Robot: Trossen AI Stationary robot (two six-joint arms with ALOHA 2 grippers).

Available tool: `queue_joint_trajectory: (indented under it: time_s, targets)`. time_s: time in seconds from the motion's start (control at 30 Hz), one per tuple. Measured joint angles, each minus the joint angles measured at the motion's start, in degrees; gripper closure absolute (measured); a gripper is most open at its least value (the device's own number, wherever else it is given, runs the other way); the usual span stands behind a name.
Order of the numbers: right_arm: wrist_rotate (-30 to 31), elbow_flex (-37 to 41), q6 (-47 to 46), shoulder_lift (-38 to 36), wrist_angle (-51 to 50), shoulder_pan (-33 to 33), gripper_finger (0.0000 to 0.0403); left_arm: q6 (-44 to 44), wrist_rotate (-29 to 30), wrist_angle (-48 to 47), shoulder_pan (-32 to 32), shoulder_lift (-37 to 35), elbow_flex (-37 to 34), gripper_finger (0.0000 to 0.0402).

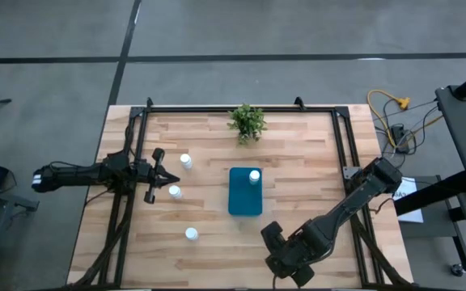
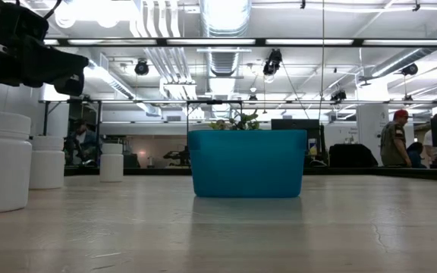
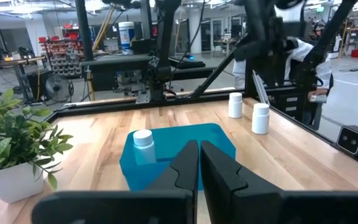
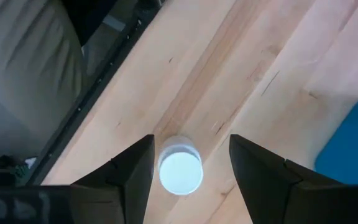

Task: Pick and place pill bottles into a basket
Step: Put the white medicine bottle into the blue bin

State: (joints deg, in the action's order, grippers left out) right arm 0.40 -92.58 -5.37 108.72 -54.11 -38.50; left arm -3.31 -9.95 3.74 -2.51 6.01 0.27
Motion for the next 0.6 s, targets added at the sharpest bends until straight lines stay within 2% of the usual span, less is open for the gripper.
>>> queue_joint_trajectory:
  time_s: [0.6]
  targets:
    - [-0.9,0.1,1.5,4.6,-2.8,0.0,0.0204,0.0,0.0,0.1,0.0,0.3,0.0,0.0402]
